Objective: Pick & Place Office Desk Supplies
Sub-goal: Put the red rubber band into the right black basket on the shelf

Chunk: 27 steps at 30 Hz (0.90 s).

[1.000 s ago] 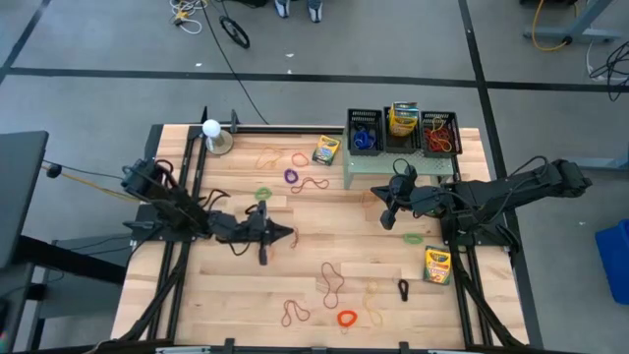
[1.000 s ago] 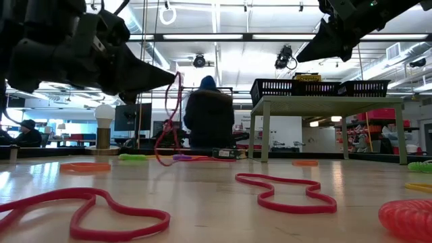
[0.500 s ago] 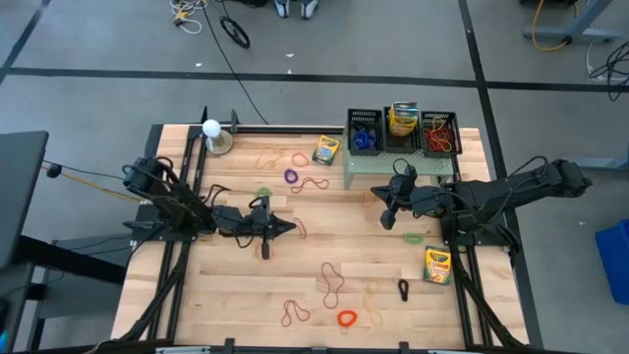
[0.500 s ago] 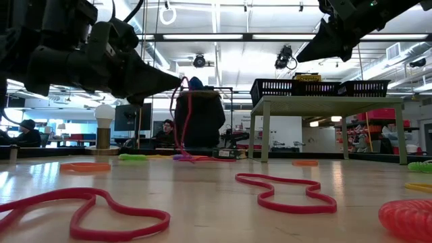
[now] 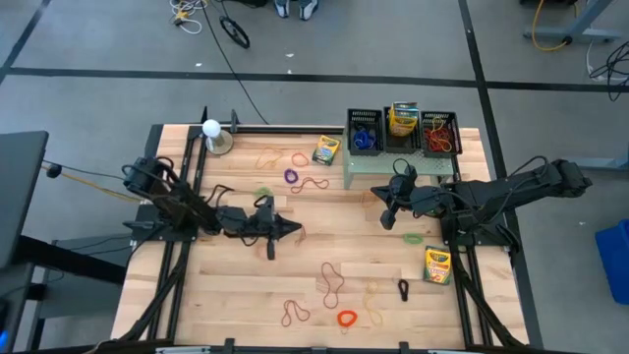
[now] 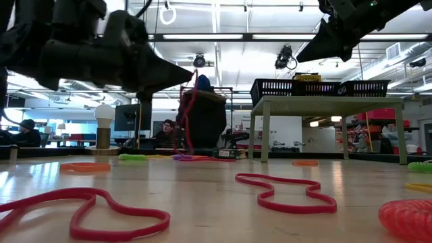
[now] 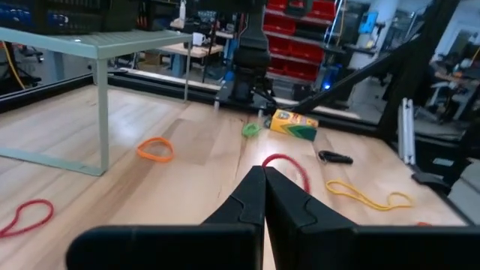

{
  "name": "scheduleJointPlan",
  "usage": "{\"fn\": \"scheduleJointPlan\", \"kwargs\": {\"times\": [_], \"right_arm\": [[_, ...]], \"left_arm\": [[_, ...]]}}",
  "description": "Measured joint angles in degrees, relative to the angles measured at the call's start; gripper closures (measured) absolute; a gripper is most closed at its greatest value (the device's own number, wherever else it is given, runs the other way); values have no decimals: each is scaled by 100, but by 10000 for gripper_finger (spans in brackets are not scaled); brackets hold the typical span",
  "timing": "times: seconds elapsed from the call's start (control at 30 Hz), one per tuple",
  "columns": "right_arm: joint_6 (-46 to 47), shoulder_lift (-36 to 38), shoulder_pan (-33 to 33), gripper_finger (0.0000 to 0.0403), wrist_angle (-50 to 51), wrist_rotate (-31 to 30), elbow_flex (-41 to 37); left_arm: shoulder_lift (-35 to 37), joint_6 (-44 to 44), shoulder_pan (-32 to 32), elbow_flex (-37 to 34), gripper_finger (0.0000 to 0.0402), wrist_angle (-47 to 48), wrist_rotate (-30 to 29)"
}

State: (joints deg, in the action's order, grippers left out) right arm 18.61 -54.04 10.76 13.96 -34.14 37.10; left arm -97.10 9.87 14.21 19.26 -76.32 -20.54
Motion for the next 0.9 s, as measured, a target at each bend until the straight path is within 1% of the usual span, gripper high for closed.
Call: {"fn": "scheduleJointPlan", "kwargs": {"times": [0.13, 0.2, 0.23, 0.37, 0.4, 0.5, 0.6, 0.67, 0.83, 0.9], "right_arm": [[0, 0, 0, 391, 0, 1, 0], [0, 0, 0, 391, 0, -1, 0], [1, 0, -2, 391, 0, 0, 0], [-47, 2, -2, 391, 0, -3, 0], [-309, 2, -3, 391, -14, -39, 0], [-1566, 2, -39, 391, -13, -208, 0], [-2296, 1, -39, 391, -12, -211, 0], [-2482, 2, -39, 391, -13, -207, 0], [-2492, 2, -39, 391, -3, -205, 0], [-2492, 2, -39, 391, -4, -205, 0]], "left_arm": [[0, -70, -183, 579, 397, 848, 59], [-27, -209, -274, 893, 397, 1266, 307], [-83, -345, -303, 1033, 397, 1324, 439], [-329, -766, -339, 1284, 397, 1000, 1096], [-383, -759, -342, 1303, 397, 859, 1139], [-549, -736, -348, 1303, 397, 573, 1117], [-704, -640, -426, 1346, 397, 466, 1041], [-796, -557, -497, 1416, 397, 462, 1079], [-999, -448, -646, 1622, 397, 466, 1469], [-1062, -466, -648, 1702, 397, 471, 1534]]}}
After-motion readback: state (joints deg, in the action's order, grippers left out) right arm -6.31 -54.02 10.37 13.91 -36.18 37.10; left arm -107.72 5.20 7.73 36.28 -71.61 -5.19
